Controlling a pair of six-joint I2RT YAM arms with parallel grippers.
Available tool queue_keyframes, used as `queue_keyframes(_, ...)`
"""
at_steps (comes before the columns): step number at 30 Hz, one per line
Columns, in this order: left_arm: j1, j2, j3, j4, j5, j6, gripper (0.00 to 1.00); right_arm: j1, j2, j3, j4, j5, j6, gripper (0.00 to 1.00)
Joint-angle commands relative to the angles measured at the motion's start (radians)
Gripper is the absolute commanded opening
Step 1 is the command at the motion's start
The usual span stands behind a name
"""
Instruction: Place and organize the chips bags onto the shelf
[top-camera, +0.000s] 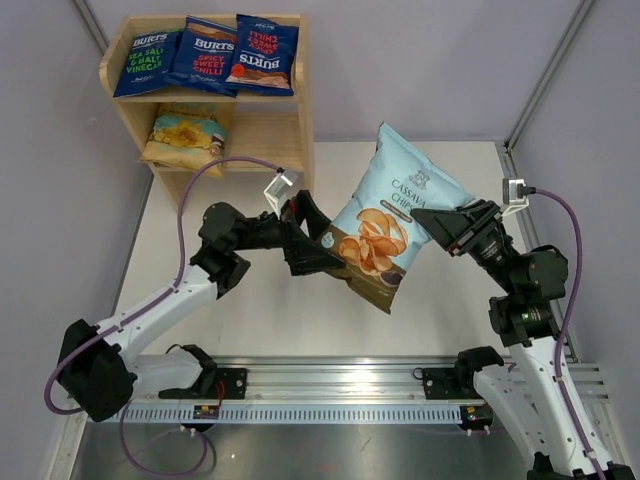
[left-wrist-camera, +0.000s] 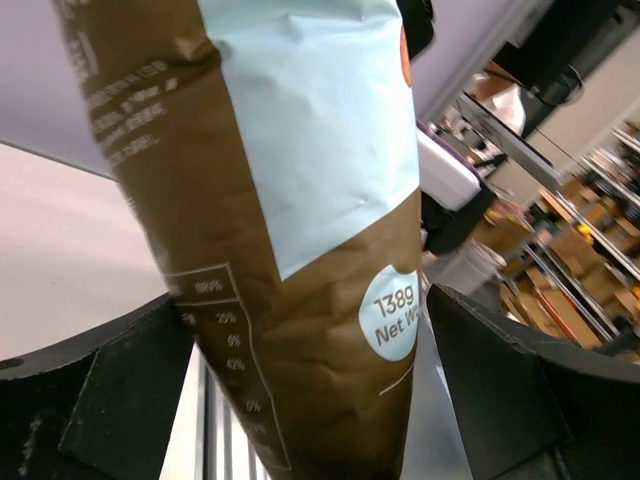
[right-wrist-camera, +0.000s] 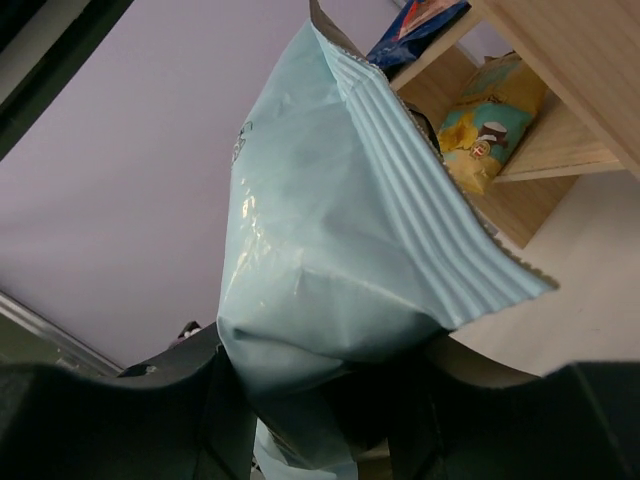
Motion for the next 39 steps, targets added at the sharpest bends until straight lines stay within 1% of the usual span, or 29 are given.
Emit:
queue_keyframes(1,-0.003,-0.051,0.027,-0.120,-0.185,0.123,0.99,0.009,-0.017,-0.001,0.015,0.127,0.052,0.11)
queue_keyframes(2,-0.003,-0.076,0.018,-0.132,-0.260,0.134,0.99,0.009,-0.016,-0.001,0.015,0.136,0.061,0.11)
queue_keyframes(4,-0.001,-0.110,-0.020,-0.150,-0.364,0.149,0.99,0.009,-0.013,0.002,0.015,0.159,0.067,0.11)
queue_keyframes(5,-0.001,-0.126,-0.036,-0.148,-0.465,0.151,0.99,0.010,-0.008,0.002,0.018,0.164,0.073,0.10)
queue_keyframes(6,-0.001,-0.162,-0.072,-0.138,-0.513,0.137,0.99,0.009,-0.008,0.001,0.015,0.179,0.079,0.10)
queue_keyframes(8,-0.001,-0.189,-0.132,-0.054,-0.593,0.102,0.99,0.010,-0.010,-0.013,0.016,0.217,0.102,0.09)
queue_keyframes(10,-0.001,-0.182,-0.158,0.068,-0.610,0.079,0.99,0.009,-0.014,-0.027,0.027,0.248,0.121,0.08)
queue_keyframes(12,-0.003,-0.161,-0.174,0.137,-0.598,0.033,0.99,0.009,-0.020,-0.050,0.056,0.291,0.155,0.05)
queue_keyframes(13,-0.003,-0.133,-0.192,0.217,-0.593,0.017,0.99,0.009,-0.022,-0.056,0.067,0.303,0.164,0.05)
queue_keyframes(15,-0.004,-0.107,-0.223,0.318,-0.602,-0.035,0.99,0.009,-0.030,-0.062,0.081,0.342,0.173,0.04)
queue_keyframes(16,-0.006,-0.085,-0.255,0.416,-0.611,-0.049,0.99,0.010,-0.037,-0.064,0.084,0.355,0.173,0.04)
queue_keyframes(19,-0.018,-0.056,-0.280,0.536,-0.645,-0.085,0.99,0.009,-0.046,-0.070,0.088,0.411,0.173,0.04)
queue_keyframes(21,-0.043,-0.042,-0.289,0.563,-0.690,-0.075,0.99,0.010,-0.045,-0.076,0.105,0.437,0.182,0.04)
queue_keyframes(25,-0.087,-0.032,-0.263,0.546,-0.751,-0.026,0.99,0.009,-0.019,-0.081,0.136,0.445,0.193,0.04)
queue_keyframes(29,-0.118,0.002,-0.216,0.549,-0.754,0.005,0.99,0.010,-0.008,-0.090,0.168,0.448,0.204,0.04)
queue_keyframes(33,-0.148,0.082,-0.163,0.572,-0.737,-0.003,0.99,0.010,0.003,-0.090,0.189,0.442,0.208,0.04)
queue_keyframes(39,-0.176,0.165,-0.100,0.589,-0.760,-0.013,0.99,0.021,0.001,-0.101,0.205,0.440,0.222,0.04)
